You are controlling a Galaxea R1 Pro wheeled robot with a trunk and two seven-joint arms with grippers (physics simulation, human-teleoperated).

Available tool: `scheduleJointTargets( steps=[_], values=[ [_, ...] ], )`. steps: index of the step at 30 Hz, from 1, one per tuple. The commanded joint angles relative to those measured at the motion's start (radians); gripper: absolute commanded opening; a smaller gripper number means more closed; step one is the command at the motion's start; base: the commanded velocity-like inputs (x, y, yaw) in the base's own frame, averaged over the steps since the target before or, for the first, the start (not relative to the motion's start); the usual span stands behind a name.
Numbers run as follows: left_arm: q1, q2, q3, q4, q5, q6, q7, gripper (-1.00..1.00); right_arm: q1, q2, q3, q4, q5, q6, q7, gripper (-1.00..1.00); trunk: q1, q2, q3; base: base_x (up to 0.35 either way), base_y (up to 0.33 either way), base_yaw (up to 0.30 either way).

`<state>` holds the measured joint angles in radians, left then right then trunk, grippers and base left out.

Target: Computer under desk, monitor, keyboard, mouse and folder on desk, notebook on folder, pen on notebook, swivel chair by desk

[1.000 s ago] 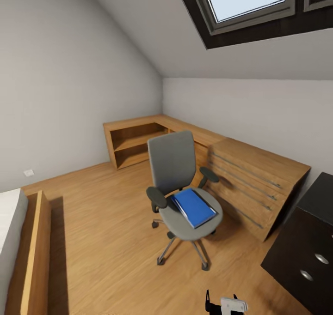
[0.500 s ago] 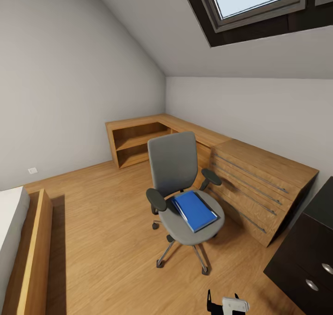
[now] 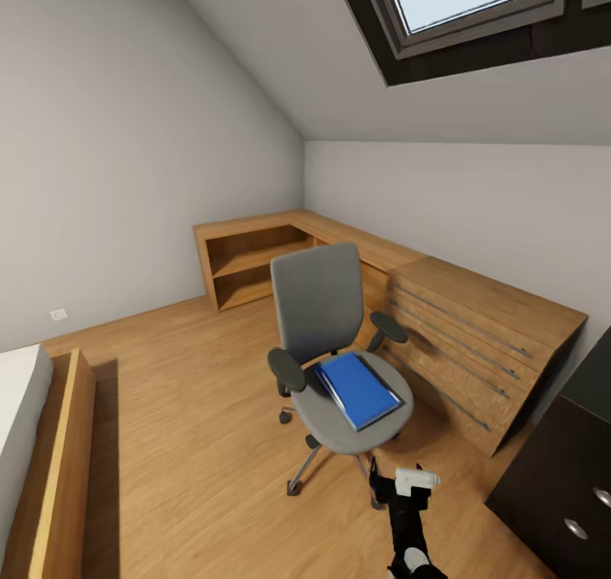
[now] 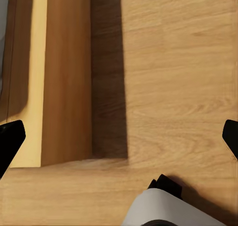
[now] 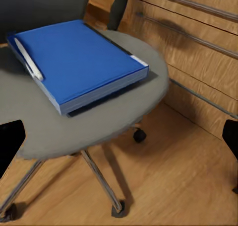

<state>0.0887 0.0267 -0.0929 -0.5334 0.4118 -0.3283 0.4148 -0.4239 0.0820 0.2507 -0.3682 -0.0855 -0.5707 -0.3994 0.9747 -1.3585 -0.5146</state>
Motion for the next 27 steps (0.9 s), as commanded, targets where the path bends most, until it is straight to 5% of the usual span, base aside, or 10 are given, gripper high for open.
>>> scheduleJointTargets(
  steps=[1,5,9,18,23,24,27],
  values=[
    [0.0,0.002,-0.008,-0.002,0.008,-0.002,0.007,1.0,-0.014,-0.009,0.007,-0.065,-0.012,0.086,-0.002,1.0,0.0,0.0,-0.001,0.257,0.0,0.0],
    [0.0,0.002,-0.008,-0.002,0.008,-0.002,0.007,1.0,-0.046,-0.023,0.006,-0.223,-0.017,0.341,0.005,1.0,0.0,0.0,-0.001,0.29,0.0,0.0],
    [0.0,0.002,-0.008,-0.002,0.008,-0.002,0.007,1.0,-0.073,-0.023,0.009,-0.281,-0.018,0.504,0.027,1.0,0.0,0.0,-0.001,0.313,0.0,0.0],
    [0.0,0.001,-0.01,-0.002,-0.025,-0.002,0.006,1.0,-0.085,-0.021,0.015,-0.224,-0.006,0.598,0.221,1.0,0.0,0.0,-0.001,0.32,0.0,0.0],
    [0.0,0.001,-0.01,-0.003,-0.032,-0.003,0.006,1.0,-0.085,-0.021,0.03,-0.214,0.014,0.612,0.244,1.0,0.0,0.0,-0.001,0.321,0.0,0.0],
    [0.0,-0.001,-0.011,-0.003,-0.034,-0.003,0.006,1.0,-0.085,-0.02,0.072,-0.211,0.028,0.615,0.246,1.0,0.0,0.0,-0.001,0.227,0.0,0.0],
    [0.0,-0.004,-0.013,-0.013,-0.034,-0.003,0.007,1.0,-0.085,-0.017,0.087,-0.209,0.03,0.621,0.246,1.0,0.0,0.0,-0.001,0.064,0.0,0.0]
  ],
)
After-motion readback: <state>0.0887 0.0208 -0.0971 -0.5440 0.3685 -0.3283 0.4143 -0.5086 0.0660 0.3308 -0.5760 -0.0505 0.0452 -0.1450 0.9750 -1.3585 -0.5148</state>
